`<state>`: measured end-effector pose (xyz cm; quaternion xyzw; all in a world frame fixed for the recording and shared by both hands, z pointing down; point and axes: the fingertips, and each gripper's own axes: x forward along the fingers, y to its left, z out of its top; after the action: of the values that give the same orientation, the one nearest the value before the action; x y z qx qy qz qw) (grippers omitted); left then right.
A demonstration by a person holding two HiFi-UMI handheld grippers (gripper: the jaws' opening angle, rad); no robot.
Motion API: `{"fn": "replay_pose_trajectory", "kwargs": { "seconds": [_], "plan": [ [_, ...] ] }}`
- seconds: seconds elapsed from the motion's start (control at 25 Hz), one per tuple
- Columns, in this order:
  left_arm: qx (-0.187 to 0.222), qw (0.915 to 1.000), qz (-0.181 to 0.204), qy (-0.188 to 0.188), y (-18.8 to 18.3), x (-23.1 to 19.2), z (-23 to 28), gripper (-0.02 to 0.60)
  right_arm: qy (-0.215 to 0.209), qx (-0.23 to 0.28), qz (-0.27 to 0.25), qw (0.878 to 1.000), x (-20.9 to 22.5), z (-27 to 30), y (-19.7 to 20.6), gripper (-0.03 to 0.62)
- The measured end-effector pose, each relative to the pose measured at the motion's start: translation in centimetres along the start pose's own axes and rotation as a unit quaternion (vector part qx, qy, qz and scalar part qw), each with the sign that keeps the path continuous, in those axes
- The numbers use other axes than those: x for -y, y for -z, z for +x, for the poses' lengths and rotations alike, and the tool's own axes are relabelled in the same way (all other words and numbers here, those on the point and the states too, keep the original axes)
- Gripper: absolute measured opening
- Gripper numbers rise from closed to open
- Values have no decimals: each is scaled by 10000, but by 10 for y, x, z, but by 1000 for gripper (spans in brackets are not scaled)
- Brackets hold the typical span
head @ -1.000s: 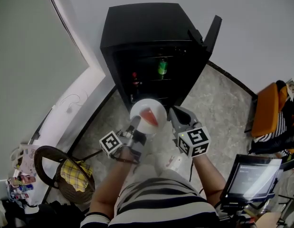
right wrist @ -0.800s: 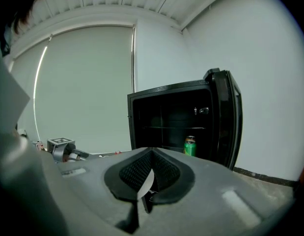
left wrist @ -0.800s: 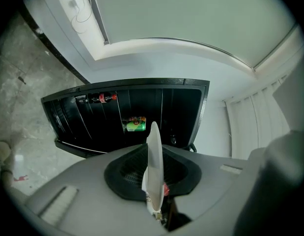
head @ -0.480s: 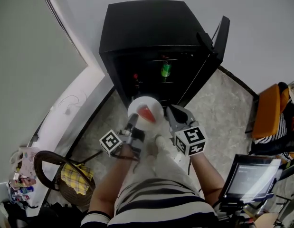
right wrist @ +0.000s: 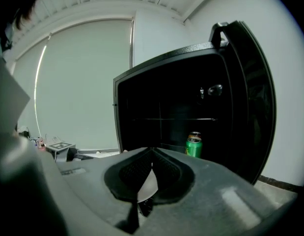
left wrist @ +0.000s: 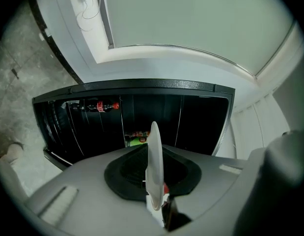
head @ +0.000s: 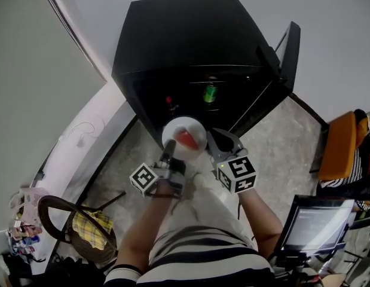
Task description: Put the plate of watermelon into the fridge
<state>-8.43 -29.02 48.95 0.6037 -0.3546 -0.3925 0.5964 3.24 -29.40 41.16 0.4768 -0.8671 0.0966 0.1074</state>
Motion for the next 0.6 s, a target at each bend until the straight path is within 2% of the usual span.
{"fn": "replay_pose_trajectory", "kwargs": {
  "seconds": [0.6],
  "plan": [
    [591, 9974, -13, 406, -31, -47, 49, 46, -41, 95, 14, 9999, 33, 55, 47, -3]
  ]
}}
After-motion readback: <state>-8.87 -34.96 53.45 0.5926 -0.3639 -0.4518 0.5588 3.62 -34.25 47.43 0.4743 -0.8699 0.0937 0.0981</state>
